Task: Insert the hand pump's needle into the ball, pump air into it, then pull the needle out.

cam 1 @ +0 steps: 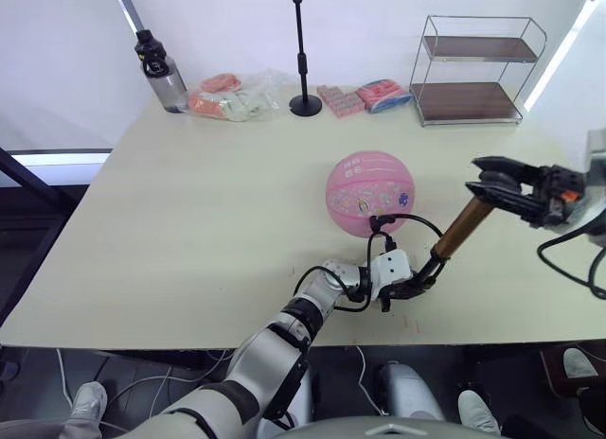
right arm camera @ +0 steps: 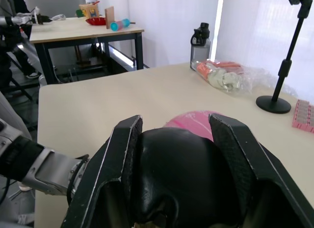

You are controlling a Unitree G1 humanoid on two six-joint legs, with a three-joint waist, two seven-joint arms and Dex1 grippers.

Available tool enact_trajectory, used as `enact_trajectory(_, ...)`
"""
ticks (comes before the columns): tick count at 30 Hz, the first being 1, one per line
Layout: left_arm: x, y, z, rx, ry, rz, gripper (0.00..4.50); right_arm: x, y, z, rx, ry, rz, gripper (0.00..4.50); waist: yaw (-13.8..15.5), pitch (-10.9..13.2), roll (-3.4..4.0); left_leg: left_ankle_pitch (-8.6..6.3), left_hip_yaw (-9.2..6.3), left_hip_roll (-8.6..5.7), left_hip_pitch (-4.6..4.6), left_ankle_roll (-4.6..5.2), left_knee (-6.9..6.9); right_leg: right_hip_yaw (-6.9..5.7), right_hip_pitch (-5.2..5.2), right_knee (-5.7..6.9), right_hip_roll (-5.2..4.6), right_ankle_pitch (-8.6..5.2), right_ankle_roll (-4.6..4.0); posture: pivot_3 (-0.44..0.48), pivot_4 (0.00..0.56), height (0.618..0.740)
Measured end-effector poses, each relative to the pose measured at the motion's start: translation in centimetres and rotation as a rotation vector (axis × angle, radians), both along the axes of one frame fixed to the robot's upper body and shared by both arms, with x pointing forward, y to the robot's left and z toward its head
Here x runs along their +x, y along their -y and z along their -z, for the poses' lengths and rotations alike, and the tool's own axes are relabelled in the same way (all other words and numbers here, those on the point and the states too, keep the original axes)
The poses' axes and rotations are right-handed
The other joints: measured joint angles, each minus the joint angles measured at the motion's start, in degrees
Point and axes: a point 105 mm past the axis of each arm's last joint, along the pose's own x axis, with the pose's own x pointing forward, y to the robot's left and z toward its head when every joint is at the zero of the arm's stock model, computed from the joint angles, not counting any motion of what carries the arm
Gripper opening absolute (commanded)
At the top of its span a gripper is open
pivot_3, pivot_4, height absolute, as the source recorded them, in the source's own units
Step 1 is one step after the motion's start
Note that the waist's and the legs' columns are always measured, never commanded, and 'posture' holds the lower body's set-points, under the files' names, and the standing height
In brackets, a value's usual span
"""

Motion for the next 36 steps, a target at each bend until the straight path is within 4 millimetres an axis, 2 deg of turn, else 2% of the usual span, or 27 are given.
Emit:
enact_trajectory(4,0.0,0.0,0.0,0.0,0.0,0.0,1.08,-0.4,0.1,-2.2,0.009,0.015,-0.01,1.75,0.0,0.0,-0.01,0.0,-0.01,0.0,0.0,0.0,0.0,-0.01,0.0,0.0,-0.07,0.0,0.0,0.0,0.15,0.74)
enact_trajectory(13,-0.1,0.1,-0.1,-0.001,0.004,0.006,1.08,-0.6,-0.4,-2.1,-0.023,0.013,-0.01,1.75,0.1,0.1,0.12,0.0,-0.02,0.0,-0.03,0.0,-0.01,-0.02,-0.02,-0.01,-0.13,0.0,0.0,0.0,0.15,0.74)
enact_trajectory(16,0.0,0.0,0.0,0.002,0.004,0.003,1.08,-0.6,-0.5,-0.5,-0.033,0.039,0.011,1.75,0.1,0.0,-0.06,0.0,-0.04,0.01,0.02,0.0,-0.01,-0.05,0.02,0.0,0.02,0.01,0.04,0.0,0.15,0.74)
enact_trajectory(17,0.0,-0.1,0.1,0.003,0.005,-0.002,1.08,-0.3,-0.8,1.4,-0.042,0.038,0.022,1.75,-0.1,0.0,-0.05,0.0,0.0,0.01,0.06,0.0,0.01,-0.01,0.04,0.0,0.04,0.03,0.08,0.0,0.15,0.74)
enact_trajectory(20,0.0,-0.2,0.1,0.005,0.003,-0.005,1.08,-0.2,-1.2,2.3,-0.053,0.041,0.026,1.75,-0.2,-0.1,-0.13,0.0,-0.02,0.01,0.1,0.0,0.01,-0.01,0.08,0.0,0.09,0.03,0.08,0.0,0.15,0.74)
enact_trajectory(23,0.0,-0.2,0.2,0.009,0.004,-0.004,1.08,-0.2,-1.9,4.9,-0.06,0.008,0.017,1.75,-0.2,-0.2,-0.29,0.0,-0.06,0.03,0.12,0.0,0.01,-0.05,0.12,0.0,0.15,0.03,0.08,0.0,0.15,0.74)
enact_trajectory(30,0.0,-0.4,0.4,0.014,0.001,-0.016,1.08,0.6,-2.4,9.5,-0.06,-0.018,0.07,1.75,-0.4,-0.5,-0.53,0.0,-0.04,0.06,0.24,0.0,0.0,-0.02,0.18,0.0,0.2,0.02,0.06,0.0,0.15,0.74)
enact_trajectory(34,0.0,-0.4,0.5,0.014,0.001,-0.018,1.08,0.7,-2.4,11.3,-0.091,-0.034,0.078,1.75,-0.4,-0.5,-0.55,0.0,-0.04,0.06,0.3,0.0,0.0,-0.01,0.21,0.0,0.2,0.01,0.03,0.0,0.15,0.74)
enact_trajectory(36,0.0,-0.4,0.5,0.014,0.0,-0.018,1.08,0.6,-2.4,11.3,-0.093,-0.022,0.075,1.75,-0.5,-0.5,-0.51,0.0,-0.04,0.06,0.3,0.0,0.0,-0.01,0.25,0.0,0.2,0.01,0.03,0.0,0.15,0.74)
